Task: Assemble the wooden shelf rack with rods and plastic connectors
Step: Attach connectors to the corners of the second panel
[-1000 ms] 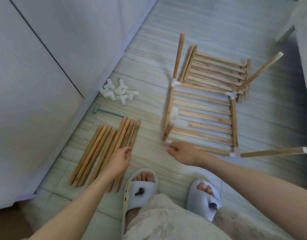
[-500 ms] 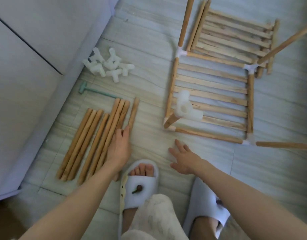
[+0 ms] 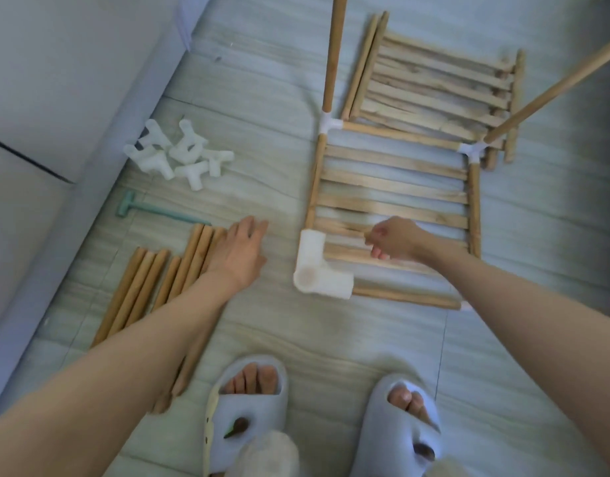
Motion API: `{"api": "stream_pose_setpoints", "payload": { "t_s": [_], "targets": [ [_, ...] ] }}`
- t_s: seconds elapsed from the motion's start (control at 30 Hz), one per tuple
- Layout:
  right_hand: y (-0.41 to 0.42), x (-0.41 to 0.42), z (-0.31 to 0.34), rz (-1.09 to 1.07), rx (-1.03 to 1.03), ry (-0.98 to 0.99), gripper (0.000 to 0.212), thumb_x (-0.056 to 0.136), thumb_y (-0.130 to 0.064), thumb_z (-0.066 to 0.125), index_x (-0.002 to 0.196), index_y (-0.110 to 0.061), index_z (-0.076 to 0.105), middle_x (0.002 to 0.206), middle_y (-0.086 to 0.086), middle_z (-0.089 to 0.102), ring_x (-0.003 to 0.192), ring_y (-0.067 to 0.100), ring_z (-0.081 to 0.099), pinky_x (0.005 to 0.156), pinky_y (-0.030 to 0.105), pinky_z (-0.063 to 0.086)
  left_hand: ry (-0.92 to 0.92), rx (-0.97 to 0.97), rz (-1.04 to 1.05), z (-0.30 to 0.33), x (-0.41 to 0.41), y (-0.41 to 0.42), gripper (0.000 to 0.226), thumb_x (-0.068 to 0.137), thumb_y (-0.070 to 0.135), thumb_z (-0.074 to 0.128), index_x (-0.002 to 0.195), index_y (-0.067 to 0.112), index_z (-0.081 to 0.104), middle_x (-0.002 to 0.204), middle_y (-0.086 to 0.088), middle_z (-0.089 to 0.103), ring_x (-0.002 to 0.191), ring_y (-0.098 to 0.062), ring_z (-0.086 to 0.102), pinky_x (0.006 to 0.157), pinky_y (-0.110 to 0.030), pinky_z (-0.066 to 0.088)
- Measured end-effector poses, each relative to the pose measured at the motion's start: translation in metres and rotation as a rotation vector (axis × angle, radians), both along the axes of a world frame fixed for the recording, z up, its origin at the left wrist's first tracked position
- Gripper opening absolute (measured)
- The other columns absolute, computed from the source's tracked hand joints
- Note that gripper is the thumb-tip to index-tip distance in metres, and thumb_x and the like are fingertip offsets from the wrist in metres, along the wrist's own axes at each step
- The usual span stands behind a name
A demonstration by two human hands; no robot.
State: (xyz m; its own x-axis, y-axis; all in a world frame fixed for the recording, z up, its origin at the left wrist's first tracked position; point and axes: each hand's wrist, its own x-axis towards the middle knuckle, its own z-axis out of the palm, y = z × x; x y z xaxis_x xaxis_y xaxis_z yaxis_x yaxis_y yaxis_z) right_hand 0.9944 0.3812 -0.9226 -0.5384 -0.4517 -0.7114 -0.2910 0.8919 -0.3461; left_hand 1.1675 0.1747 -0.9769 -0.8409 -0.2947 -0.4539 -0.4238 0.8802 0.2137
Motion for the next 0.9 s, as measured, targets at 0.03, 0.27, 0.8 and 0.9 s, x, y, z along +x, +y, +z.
{"api": "stream_pose_setpoints", "payload": {
  "t_s": [0.03,0.27,0.8,0.9],
  "targets": [
    [-0.002,-0.015,-0.001,-0.006,-0.034,0.083,0.031,0.097,-0.024,0.041,0.1,-0.006,0.065,0.095,0.01,0.071,0.081,0.02,0.063,0.072,0.027,0.046,-0.023,0.008,-0.016,-0.002,-0.014,-0.003,0.075,0.091,0.029,0.054,0.15,0.017,0.01,0.155,-0.012,0.008,0.142,-0.028,0.013,0.112,-0.041,0.023],
    [-0.026,-0.125,-0.023,0.03,-0.021,0.41,0.044,0.1,-0.027,0.035,0.14,-0.008,0.036,0.134,0.021,0.047,0.119,0.038,0.046,0.094,0.043,0.041,-0.193,-0.063,-0.186,-0.021,-0.091,-0.022,0.11,0.078,0.049,0.068,0.148,0.026,-0.013,0.155,-0.007,-0.024,0.143,-0.029,-0.018,0.113,-0.054,0.001],
    [-0.08,-0.244,-0.073,0.336,0.161,0.645,0.037,0.098,-0.014,0.042,0.127,0.008,0.042,0.127,0.03,0.038,0.118,0.042,0.036,0.093,0.049,0.038,-0.255,-0.049,-0.194,-0.037,-0.099,-0.028,0.12,0.074,0.045,0.072,0.144,0.031,-0.024,0.151,-0.003,-0.033,0.141,-0.027,-0.023,0.114,-0.052,0.003],
    [-0.079,-0.248,-0.073,0.343,0.124,0.648,0.037,0.097,-0.013,0.045,0.124,0.011,0.042,0.121,0.032,0.041,0.111,0.044,0.044,0.089,0.049,0.041,-0.261,-0.044,-0.184,-0.038,-0.1,-0.027,0.119,0.074,0.043,0.072,0.144,0.031,-0.024,0.151,-0.002,-0.033,0.141,-0.026,-0.023,0.114,-0.052,0.002]
  ]
}}
